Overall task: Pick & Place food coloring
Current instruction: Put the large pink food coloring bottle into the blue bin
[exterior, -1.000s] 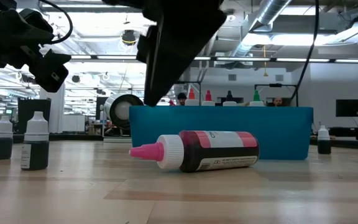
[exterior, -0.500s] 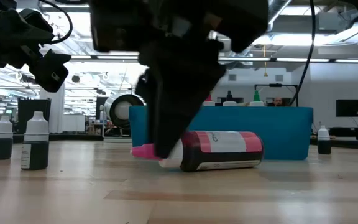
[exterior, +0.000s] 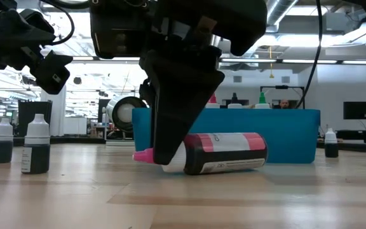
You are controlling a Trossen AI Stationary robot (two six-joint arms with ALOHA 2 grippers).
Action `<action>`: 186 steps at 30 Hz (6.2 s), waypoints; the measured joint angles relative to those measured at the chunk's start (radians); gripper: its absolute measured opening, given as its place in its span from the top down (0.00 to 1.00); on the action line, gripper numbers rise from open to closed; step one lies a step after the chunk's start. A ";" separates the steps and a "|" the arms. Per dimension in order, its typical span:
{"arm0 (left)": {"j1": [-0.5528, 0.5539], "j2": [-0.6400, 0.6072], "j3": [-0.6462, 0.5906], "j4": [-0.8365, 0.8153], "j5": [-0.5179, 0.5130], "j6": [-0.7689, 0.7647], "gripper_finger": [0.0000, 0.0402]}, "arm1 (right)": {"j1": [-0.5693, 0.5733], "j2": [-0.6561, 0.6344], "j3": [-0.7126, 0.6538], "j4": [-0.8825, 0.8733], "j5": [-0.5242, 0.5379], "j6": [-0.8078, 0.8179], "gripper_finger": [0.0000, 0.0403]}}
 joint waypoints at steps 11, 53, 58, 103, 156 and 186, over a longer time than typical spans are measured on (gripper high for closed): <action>0.000 0.000 0.000 0.000 0.000 0.008 0.52 | 0.000 0.000 0.000 0.039 0.002 0.053 0.85; 0.000 0.000 0.000 -0.001 -0.001 0.021 0.52 | 0.014 -0.002 0.000 -0.064 -0.024 0.042 0.94; 0.000 0.000 0.000 -0.001 -0.001 0.021 0.52 | 0.014 -0.002 0.000 -0.063 -0.020 0.042 0.95; 0.000 0.000 0.000 -0.001 0.000 0.018 0.52 | -0.016 0.000 0.057 -0.088 -0.084 0.042 0.89; 0.000 0.000 0.000 -0.001 0.001 0.019 0.52 | -0.018 0.000 0.080 -0.291 -0.025 -0.036 0.60; 0.000 0.000 0.000 -0.001 0.002 0.020 0.52 | -0.004 0.000 0.080 -0.288 -0.029 -0.011 0.57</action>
